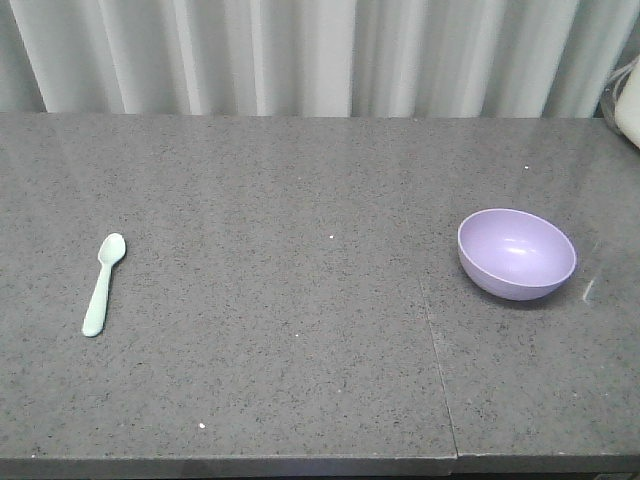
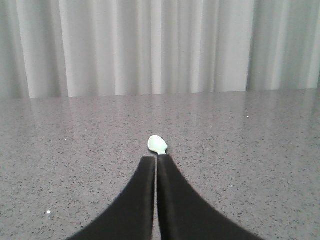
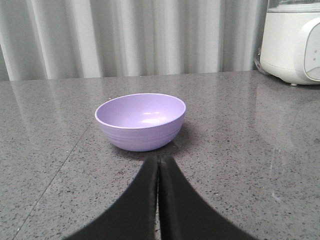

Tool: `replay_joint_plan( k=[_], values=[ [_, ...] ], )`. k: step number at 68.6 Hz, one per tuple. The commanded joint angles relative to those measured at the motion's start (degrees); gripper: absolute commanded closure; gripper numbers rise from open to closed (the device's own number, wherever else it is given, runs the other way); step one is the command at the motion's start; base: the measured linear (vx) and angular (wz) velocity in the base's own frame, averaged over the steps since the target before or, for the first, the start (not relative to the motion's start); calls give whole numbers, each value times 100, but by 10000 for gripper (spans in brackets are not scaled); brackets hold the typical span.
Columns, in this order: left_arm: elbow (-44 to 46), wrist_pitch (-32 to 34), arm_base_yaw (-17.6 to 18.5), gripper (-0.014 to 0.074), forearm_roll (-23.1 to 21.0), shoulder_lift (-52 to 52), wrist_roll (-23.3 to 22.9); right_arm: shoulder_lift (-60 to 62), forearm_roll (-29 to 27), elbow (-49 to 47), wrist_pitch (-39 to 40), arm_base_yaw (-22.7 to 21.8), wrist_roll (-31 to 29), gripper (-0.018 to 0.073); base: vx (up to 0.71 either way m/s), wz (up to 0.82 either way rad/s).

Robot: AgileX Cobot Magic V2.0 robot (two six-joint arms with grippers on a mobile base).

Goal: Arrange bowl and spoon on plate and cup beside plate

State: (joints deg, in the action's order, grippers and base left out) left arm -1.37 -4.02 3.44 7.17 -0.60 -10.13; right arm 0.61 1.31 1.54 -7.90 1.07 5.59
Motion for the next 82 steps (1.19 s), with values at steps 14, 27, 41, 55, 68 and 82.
replay_joint_plan(
  k=[14, 27, 41, 55, 68, 82],
  values=[
    [105, 402, -4, 603, -9, -82, -28, 57, 42, 64, 409, -14, -26, 570, 0, 0],
    [105, 402, -4, 603, -9, -82, -28, 57, 42, 64, 409, -14, -26, 570, 0, 0],
    [105, 432, -4, 603, -5, -82, -28, 57, 86, 64, 421, -15, -32, 570, 0, 0],
    [105, 451, -4, 603, -5, -82, -28, 57, 86, 64, 417, -15, -32, 570, 0, 0],
    [382, 308, -4, 603, -167, -64, -120, 52, 80, -4, 734, -15, -37, 570, 0, 0],
    [2108, -933, -4, 603, -516, 920, -143, -628, 75, -1396, -14, -15, -19, 570, 0, 0]
  ],
)
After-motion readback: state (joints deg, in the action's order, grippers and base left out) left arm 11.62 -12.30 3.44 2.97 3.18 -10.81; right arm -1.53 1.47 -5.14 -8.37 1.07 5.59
